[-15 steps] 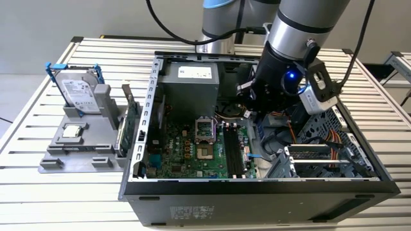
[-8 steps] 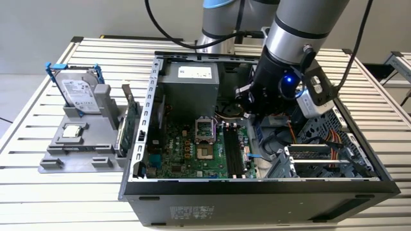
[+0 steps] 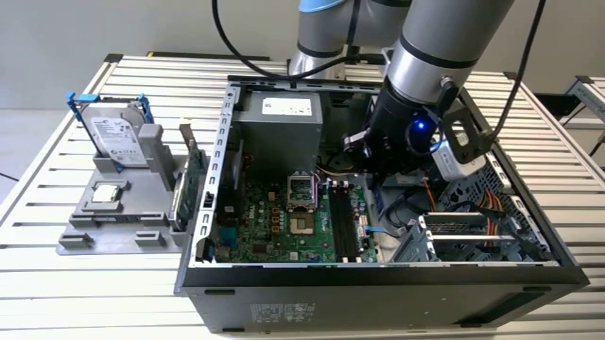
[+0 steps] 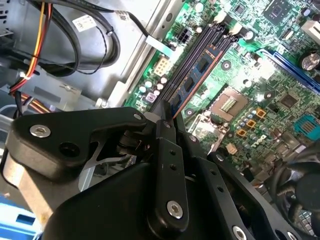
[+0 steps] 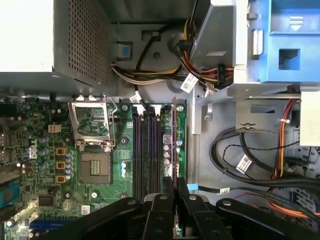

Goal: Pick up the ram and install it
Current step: 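Insert the ram into the slot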

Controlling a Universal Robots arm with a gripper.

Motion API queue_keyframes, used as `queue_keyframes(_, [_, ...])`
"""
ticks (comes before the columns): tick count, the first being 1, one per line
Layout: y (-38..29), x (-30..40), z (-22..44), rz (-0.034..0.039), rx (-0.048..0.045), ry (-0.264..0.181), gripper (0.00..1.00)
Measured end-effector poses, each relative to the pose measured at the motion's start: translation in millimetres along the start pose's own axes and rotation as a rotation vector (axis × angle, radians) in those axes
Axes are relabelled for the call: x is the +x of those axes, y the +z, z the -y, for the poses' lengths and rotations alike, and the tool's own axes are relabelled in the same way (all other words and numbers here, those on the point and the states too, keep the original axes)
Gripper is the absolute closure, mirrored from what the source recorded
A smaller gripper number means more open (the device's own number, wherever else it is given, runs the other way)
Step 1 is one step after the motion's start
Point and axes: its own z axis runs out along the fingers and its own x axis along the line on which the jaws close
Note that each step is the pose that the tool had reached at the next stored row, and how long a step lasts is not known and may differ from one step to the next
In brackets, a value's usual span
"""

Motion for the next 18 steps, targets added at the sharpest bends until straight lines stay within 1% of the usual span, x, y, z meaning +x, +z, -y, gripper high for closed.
queue_keyframes(9, [11.6,1.2,0.8,0.0000,-0.0001,0.000,1.00])
queue_keyframes(15, [12.5,1.2,0.9,0.0000,-0.0001,0.000,1.00])
queue_keyframes(18, [14.6,1.1,1.0,0.0000,-0.0001,0.000,1.00])
